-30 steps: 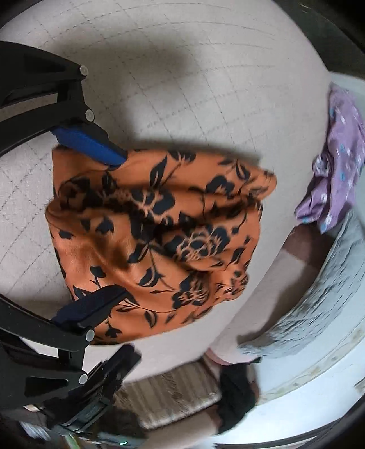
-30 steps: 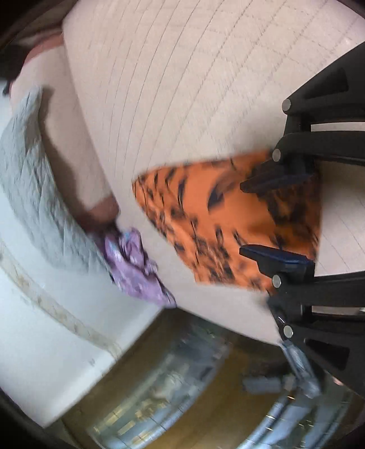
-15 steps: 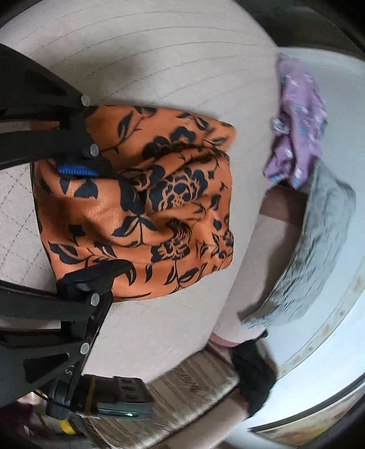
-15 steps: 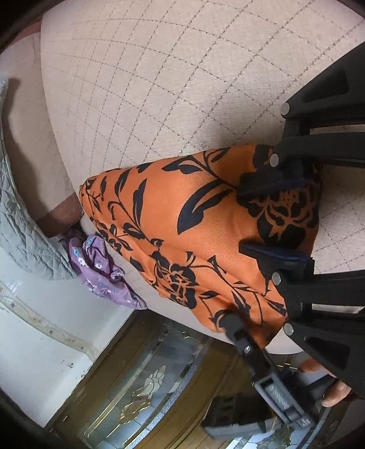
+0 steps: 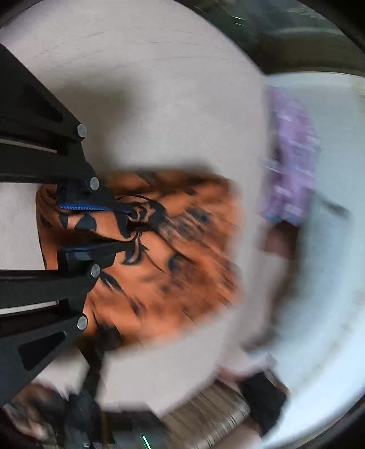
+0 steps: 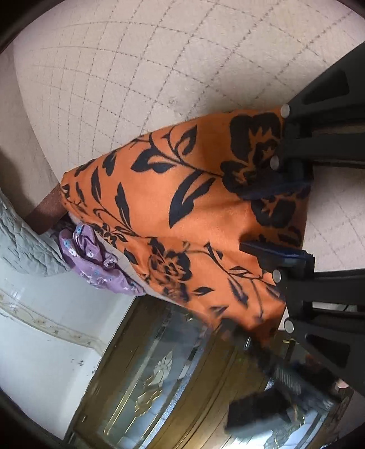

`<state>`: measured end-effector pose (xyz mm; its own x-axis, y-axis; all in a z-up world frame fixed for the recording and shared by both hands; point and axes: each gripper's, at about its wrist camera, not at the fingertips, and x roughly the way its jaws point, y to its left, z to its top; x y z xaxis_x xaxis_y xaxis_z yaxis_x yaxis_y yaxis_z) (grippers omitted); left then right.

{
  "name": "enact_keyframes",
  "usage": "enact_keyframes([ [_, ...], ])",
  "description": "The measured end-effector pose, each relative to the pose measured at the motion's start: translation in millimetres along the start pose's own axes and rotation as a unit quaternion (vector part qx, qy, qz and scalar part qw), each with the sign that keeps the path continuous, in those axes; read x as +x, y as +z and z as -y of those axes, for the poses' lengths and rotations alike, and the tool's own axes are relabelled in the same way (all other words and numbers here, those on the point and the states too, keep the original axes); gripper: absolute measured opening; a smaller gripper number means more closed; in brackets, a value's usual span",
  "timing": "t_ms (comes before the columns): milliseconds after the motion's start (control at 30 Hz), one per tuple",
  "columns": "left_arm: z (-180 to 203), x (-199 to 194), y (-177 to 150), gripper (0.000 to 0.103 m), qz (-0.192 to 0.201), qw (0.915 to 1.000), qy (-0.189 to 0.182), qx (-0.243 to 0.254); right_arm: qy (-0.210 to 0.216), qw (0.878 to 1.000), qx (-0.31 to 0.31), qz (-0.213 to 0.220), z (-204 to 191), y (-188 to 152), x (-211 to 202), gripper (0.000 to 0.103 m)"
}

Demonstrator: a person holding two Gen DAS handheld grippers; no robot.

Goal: Fold small clothes

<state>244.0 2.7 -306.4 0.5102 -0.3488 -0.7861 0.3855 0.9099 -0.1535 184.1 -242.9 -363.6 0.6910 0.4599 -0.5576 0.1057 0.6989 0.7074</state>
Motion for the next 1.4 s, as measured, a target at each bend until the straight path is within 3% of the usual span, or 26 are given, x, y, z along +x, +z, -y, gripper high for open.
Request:
enact_keyframes([
  [67,-8.2,-4.1,1.8,0.037,0.009,0.9995,-0.009,-0.028,-0.002,1.000,-0.003,-0.019,0.7,4.3,1.9,0.025],
  [167,-14.1,-24.3,9.9,0.039,0.040,0.9977,-0.022,-0.049,-0.014,0.999,-0.013,-0.050,-7.7,20.2,-6.3,0.025],
  [300,-11.2,-41.4,15.5,0.051,0.090,0.9950,0.007,-0.042,0.011,1.000,-0.023,-0.002,-23.9,46.5,-30.3,0.028],
  [367,-4.8,-32.1,16.7,0.053,0.073,0.9968,0.019,-0.027,0.005,0.999,-0.027,0.025,-28.8,60.5,-31.8,0.028],
  [467,7.9,-2.9,15.3,0.057,0.008,0.9979,0.063,0.011,-0.016,0.999,-0.019,0.036,-30.5,85.8,-11.1,0.028],
  [567,6.9,-1.2,14.9,0.069,0.013,0.9965,0.080,0.020,-0.049,0.999,-0.004,0.023,-17.0,97.0,24.0,0.027],
  [633,1.8,4.3,14.3,0.077,0.007,0.9963,0.084,0.013,-0.073,0.997,0.008,-0.007,3.1,93.8,52.3,0.025],
  [733,-9.8,7.0,15.3,0.088,0.001,0.9966,0.080,-0.017,-0.077,0.997,-0.014,0.013,-1.2,88.2,47.6,0.023],
  [833,-16.5,7.5,13.6,0.094,0.001,0.9957,0.080,-0.047,-0.098,0.994,-0.049,0.000,-15.6,81.6,35.8,0.026],
  [967,-5.5,3.5,5.9,0.103,0.012,0.9938,0.109,-0.018,-0.078,0.995,-0.063,0.014,-30.4,65.8,-3.3,0.028],
  [1067,-2.7,3.7,0.5,0.103,0.006,0.9938,0.108,-0.026,-0.090,0.991,-0.101,0.020,-38.5,38.0,-26.6,0.028],
  [1167,7.0,1.7,3.0,0.103,-0.004,0.9928,0.120,-0.004,-0.129,0.985,-0.109,-0.033,-21.8,12.1,-9.1,0.028],
  [1233,16.5,-5.0,10.2,0.103,0.002,0.9891,0.146,0.019,-0.122,0.985,-0.123,-0.008,-19.6,8.0,-16.8,0.027],
  [1400,48.8,-37.9,8.9,0.103,0.063,0.9820,0.160,0.078,-0.116,0.987,-0.113,-0.016,-30.4,14.8,-48.3,0.027],
])
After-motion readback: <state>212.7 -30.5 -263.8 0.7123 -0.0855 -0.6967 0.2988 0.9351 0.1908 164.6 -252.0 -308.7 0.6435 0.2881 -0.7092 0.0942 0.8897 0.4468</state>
